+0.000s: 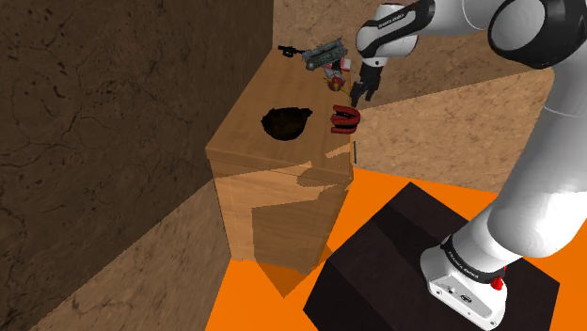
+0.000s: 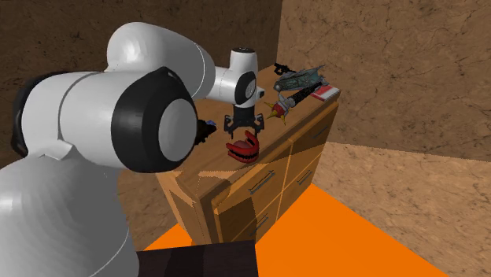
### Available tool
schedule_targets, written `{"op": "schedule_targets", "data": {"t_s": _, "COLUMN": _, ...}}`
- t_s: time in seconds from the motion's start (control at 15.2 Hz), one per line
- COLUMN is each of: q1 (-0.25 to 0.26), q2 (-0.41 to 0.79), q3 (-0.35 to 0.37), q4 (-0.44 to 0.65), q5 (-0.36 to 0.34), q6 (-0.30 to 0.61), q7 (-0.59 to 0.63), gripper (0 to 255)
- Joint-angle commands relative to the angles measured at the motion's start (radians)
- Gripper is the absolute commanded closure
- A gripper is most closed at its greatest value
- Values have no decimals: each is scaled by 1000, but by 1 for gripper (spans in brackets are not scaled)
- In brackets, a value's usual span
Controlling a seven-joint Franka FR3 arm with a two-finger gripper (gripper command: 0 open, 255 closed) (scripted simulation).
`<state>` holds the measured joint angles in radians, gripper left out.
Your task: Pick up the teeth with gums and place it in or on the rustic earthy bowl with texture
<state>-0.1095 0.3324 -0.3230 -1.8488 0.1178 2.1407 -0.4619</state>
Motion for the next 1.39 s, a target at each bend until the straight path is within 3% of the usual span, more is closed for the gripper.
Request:
{"op": "schedule_targets", "data": {"t_s": 0.0, "q1": -21, "q2": 83, "q3": 3, "q4": 77, "q5": 18, "q6": 2, "q7": -22, "gripper": 0}}
{"op": "schedule_targets", "data": {"t_s": 0.4, "q1": -89, "q2": 318, "q3": 18, "q4": 334, "q5": 53, "q6": -26, "q7": -60, "gripper": 0}}
{"op": "schedule_targets", "data": {"t_s": 0.92, "q1": -97, "q2": 369, "q3": 29, "q4": 312, "q5": 68, "q6": 46, "q7": -69, "gripper": 0}}
{"op": "schedule_targets", "data": {"t_s": 1.32, "q1": -97, "q2": 370, "q3": 29, "q4": 313, "q5": 68, "q6": 46, "q7": -69, "gripper": 0}}
